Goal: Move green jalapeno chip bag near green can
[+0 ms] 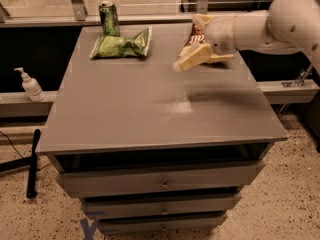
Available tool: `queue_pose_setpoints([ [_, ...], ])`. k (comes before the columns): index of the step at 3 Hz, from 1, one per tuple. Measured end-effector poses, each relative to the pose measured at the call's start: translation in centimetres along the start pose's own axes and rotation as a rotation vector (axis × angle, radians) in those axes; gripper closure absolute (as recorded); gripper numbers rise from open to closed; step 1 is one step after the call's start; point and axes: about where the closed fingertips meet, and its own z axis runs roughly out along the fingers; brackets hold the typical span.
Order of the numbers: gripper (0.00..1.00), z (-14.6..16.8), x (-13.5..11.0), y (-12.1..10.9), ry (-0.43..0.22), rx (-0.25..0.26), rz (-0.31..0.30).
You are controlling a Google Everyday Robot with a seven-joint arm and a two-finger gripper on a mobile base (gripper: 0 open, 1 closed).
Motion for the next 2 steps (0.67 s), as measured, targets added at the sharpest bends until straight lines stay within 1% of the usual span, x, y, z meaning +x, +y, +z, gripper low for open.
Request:
queue_pose_setpoints([
  [1,0.0,-1.69,0.79,1.8,0.01,-0.063,-0.02],
  [2,0.0,-1.41,0.71,1.85,0.01,-0.066,-0.017],
])
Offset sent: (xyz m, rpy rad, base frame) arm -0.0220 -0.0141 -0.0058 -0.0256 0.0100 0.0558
